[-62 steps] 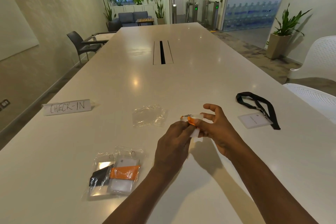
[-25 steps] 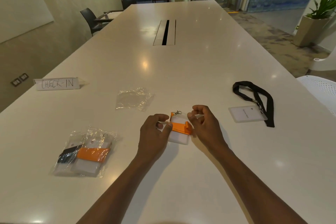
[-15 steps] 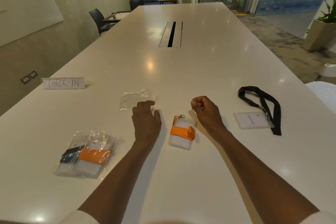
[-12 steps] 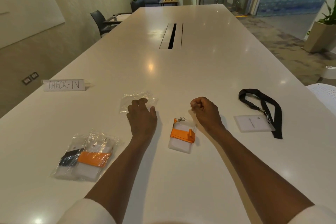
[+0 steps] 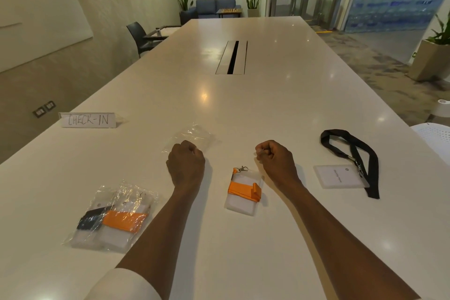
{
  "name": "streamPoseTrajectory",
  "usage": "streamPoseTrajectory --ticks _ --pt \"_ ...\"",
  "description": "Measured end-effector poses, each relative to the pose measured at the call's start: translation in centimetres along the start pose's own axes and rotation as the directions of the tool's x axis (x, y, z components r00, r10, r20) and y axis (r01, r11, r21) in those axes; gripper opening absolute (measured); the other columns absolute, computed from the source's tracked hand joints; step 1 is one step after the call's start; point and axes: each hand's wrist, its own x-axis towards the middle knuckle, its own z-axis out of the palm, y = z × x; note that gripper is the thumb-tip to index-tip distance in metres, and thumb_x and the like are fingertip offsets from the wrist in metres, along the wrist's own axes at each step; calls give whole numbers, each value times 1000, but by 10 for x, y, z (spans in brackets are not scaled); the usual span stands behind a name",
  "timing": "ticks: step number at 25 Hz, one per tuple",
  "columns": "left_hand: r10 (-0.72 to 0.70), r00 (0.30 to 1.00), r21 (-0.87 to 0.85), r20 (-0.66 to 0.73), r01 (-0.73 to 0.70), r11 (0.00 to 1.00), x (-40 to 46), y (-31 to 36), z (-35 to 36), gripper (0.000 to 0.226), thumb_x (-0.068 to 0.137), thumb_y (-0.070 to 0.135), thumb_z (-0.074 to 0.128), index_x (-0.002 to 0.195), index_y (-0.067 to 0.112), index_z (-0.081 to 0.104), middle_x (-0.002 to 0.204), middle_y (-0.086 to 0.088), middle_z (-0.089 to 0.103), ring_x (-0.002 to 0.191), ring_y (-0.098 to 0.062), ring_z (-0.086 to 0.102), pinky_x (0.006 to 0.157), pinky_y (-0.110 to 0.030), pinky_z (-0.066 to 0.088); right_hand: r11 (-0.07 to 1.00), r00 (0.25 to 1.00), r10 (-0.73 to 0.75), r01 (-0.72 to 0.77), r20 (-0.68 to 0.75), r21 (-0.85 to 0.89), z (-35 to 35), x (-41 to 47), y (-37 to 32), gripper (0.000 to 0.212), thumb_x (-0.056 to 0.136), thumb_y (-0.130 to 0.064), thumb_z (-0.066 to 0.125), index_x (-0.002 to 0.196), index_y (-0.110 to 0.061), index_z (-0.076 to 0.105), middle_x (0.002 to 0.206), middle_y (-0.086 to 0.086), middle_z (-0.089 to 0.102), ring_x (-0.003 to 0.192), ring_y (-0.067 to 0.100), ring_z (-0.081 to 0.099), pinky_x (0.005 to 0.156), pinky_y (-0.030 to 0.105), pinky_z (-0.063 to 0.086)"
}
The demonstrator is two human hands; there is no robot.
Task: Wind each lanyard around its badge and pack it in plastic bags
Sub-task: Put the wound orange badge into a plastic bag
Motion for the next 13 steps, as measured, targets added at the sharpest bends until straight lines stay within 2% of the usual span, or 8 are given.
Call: streamPoseTrajectory --ticks 4,7,10,13 --pt "-77 993 -230 -86 55 972 -7 1 -11 10 86 20 59 83 20 68 85 1 66 81 -21 63 74 -27 44 997 999 40 -40 -1 64 -4 -1 -5 11 91 -17 60 87 -23 68 78 -6 71 75 9 67 70 26 49" --pt "-90 988 -337 -123 44 941 -10 6 -26 7 84 24 66 78 21 68 80 5 67 77 -18 64 77 -34 52 989 998 49 -43 -42 138 -7 -6 -18 10 93 -15 60 91 -19 68 80 -6 71 74 2 65 71 26 47" --pt "-8 988 -383 -156 -53 922 -14 19 -45 11 83 24 73 75 22 66 75 8 66 71 -14 63 75 -40 54 978 998 -32 42 -53 206 4 -18 -50 10 92 -12 61 90 -18 69 81 -5 72 74 5 67 67 24 53" --pt "84 983 -418 -166 -147 896 -27 35 -61 13 83 25 76 77 22 64 76 8 65 69 -10 61 70 -40 54 954 996 -76 58 52 295 22 -27 -96 9 93 -24 61 91 -20 69 79 -5 73 65 6 66 56 20 52"
